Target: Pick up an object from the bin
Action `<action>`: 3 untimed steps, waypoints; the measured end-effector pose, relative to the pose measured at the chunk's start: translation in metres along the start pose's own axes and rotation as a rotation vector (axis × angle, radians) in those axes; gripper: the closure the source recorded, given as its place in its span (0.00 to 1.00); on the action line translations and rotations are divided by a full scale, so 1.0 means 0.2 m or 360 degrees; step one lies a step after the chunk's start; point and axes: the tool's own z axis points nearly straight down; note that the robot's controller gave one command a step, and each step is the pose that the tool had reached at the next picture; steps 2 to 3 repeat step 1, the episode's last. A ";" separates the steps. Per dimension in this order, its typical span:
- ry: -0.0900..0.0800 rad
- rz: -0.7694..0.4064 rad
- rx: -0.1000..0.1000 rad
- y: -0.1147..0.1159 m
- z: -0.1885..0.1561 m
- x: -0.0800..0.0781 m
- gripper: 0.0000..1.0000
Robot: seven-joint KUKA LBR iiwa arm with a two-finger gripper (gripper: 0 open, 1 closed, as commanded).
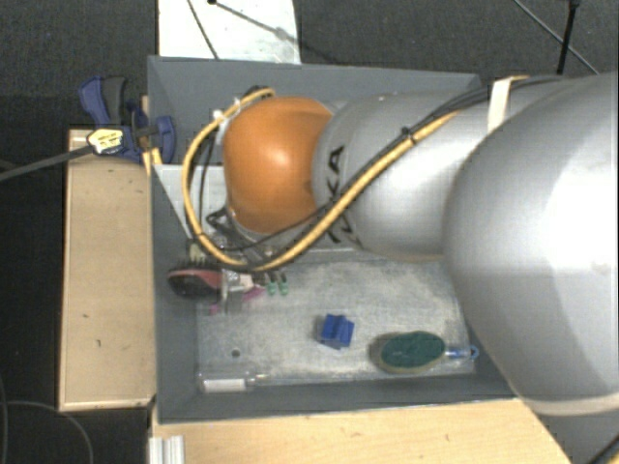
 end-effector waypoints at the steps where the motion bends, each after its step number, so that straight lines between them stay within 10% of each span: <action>1: 0.0007 -0.0071 0.0001 -0.04 -0.32 0.06 1.00; 3: 0.0007 -0.0071 0.0001 -0.04 -0.32 0.06 1.00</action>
Offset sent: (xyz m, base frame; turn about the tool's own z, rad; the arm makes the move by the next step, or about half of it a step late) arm -0.0124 -0.0109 0.0600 -0.0458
